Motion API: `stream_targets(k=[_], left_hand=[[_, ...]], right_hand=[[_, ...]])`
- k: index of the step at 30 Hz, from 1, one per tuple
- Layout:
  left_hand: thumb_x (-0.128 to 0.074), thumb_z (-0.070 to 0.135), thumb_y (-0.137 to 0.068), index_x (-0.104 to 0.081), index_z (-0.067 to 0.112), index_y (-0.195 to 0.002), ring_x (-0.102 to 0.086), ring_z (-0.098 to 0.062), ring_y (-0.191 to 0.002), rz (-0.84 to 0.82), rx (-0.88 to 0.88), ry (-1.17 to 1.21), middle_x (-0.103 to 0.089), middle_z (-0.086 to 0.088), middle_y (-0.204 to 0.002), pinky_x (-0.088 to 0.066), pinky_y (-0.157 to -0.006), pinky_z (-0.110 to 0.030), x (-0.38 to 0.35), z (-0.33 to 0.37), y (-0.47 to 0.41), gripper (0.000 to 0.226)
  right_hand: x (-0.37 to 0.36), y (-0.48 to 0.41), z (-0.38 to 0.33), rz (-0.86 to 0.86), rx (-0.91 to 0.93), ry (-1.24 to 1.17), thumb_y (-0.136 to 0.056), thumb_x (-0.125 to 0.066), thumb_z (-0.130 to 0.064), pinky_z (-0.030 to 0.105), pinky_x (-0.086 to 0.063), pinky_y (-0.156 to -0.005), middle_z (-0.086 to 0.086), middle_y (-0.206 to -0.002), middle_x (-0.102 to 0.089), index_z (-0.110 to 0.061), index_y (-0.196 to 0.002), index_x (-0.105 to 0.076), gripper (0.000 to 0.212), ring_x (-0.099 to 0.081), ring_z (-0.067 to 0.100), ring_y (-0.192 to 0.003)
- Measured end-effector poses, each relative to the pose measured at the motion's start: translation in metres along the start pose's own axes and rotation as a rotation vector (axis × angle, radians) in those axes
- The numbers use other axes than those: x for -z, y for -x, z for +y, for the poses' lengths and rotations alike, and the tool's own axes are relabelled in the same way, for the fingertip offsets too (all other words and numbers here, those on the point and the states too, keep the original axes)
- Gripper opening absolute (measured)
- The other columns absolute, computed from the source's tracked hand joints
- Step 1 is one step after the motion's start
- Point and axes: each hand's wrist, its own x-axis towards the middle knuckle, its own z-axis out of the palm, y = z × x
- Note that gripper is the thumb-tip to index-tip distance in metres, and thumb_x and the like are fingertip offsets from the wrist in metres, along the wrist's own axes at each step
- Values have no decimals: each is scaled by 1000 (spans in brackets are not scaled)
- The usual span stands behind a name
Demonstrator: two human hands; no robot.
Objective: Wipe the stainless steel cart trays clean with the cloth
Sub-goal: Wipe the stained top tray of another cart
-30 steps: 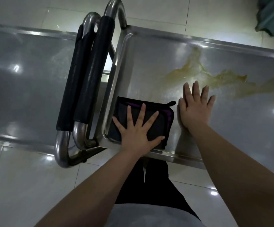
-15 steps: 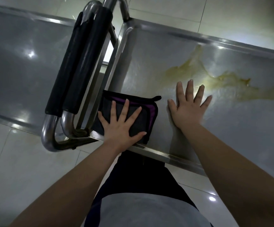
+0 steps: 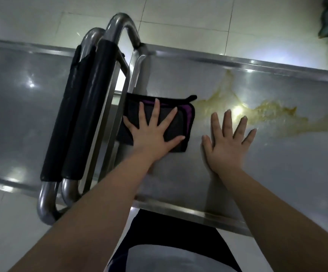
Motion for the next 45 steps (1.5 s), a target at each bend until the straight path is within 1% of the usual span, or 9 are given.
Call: stream_targets(k=[4, 8, 13, 21, 26, 31, 36, 40, 45], left_hand=[[-11, 98, -65, 15, 64, -141, 22, -38, -146, -21, -54, 24, 20, 8, -162, 11, -97, -81, 31, 14, -107, 87], [-11, 99, -63, 13, 63, -142, 23, -38, -146, -53, -98, -3, 22, 8, -162, 8, -99, -81, 48, 18, -146, 90], [-8, 97, -69, 14, 61, -144, 22, -38, -146, -36, -121, 5, 22, 5, -162, 9, -100, -80, 26, 11, -71, 86], [-23, 90, -77, -13, 46, -154, 3, -46, -148, 7, -150, -49, -2, -7, -165, -8, -97, -85, -38, -30, 153, 89], [-21, 91, -76, -9, 51, -152, 6, -47, -147, 49, -130, -33, 1, -5, -166, -3, -99, -84, -29, -16, 114, 87], [-12, 95, -68, 8, 61, -145, 16, -41, -147, 60, -110, -21, 12, 6, -164, 6, -100, -81, 4, 23, -25, 86], [-12, 96, -67, 6, 59, -146, 19, -41, -146, -6, -59, 32, 17, 5, -164, 13, -97, -80, 34, 49, -124, 89], [-9, 95, -70, 9, 59, -146, 18, -39, -147, -2, -85, 1, 17, 5, -164, 12, -99, -78, 26, 47, -96, 86], [-17, 91, -75, 2, 56, -150, 12, -41, -148, 40, -137, 9, 11, 2, -165, 5, -101, -79, -4, 27, 27, 85]], right_hand=[[-1, 0, -1, 20, -12, 8, -96, -12, -61, 64, 10, -114, 0, -164, 7, -37, -155, 5, 66, 13, 40, -148], [0, -3, 0, 2, -18, 17, -96, -9, -61, 64, 9, -114, 0, -164, 11, -39, -154, 10, 65, 16, 39, -147], [0, -2, 2, -12, -28, 5, -94, -10, -64, 64, 12, -113, -4, -163, 14, -43, -152, 13, 66, 20, 37, -147], [-3, -2, 3, 12, -13, 14, -95, -11, -63, 64, 10, -113, -3, -164, 8, -41, -153, 8, 65, 14, 38, -148], [-5, -1, 2, 26, -10, 15, -95, -10, -62, 64, 11, -113, -2, -165, 7, -39, -154, 5, 66, 13, 40, -147], [-5, 0, 3, 34, -9, -11, -96, -14, -61, 64, 11, -113, -2, -164, 8, -39, -155, 4, 65, 14, 40, -147], [-1, -4, 4, 6, -24, -7, -94, -10, -62, 64, 10, -114, -4, -164, 12, -41, -154, 8, 65, 17, 38, -147], [3, -9, 8, -18, -25, -29, -94, -12, -62, 64, 9, -114, -5, -164, 12, -43, -153, 8, 65, 18, 37, -147], [5, -6, 4, -39, -16, -11, -94, -11, -61, 66, 9, -112, -4, -164, 12, -42, -153, 7, 65, 18, 38, -147]])
